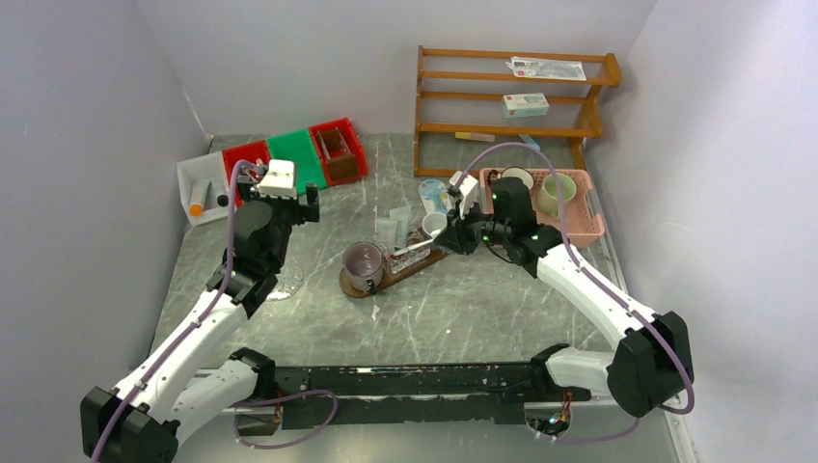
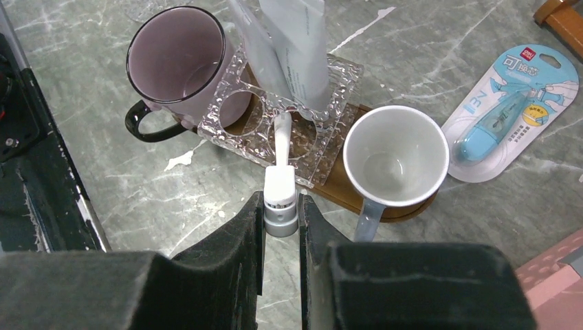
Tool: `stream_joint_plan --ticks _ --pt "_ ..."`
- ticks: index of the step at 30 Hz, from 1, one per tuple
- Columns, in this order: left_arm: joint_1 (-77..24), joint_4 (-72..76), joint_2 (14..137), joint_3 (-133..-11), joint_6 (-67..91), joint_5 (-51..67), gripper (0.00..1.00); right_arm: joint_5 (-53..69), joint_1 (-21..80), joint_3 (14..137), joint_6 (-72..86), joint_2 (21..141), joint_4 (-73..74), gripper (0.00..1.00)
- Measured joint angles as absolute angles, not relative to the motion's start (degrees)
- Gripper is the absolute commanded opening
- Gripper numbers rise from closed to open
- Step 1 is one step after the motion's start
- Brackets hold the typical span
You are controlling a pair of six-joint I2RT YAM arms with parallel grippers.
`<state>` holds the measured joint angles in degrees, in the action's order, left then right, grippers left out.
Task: Prepare toiletry sets of a toothbrush and toothpaste on the tray
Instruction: Place the toothbrush in the toothpaste holder.
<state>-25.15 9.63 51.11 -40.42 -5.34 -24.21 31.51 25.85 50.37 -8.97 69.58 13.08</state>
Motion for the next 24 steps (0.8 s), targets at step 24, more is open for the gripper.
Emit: stream_joint_plan --ticks 24 --pt "-25.1 9.6 51.1 -40.4 -5.6 -24.1 0.97 25.1 29.8 50.5 -10.8 70.3 12.2 0.16"
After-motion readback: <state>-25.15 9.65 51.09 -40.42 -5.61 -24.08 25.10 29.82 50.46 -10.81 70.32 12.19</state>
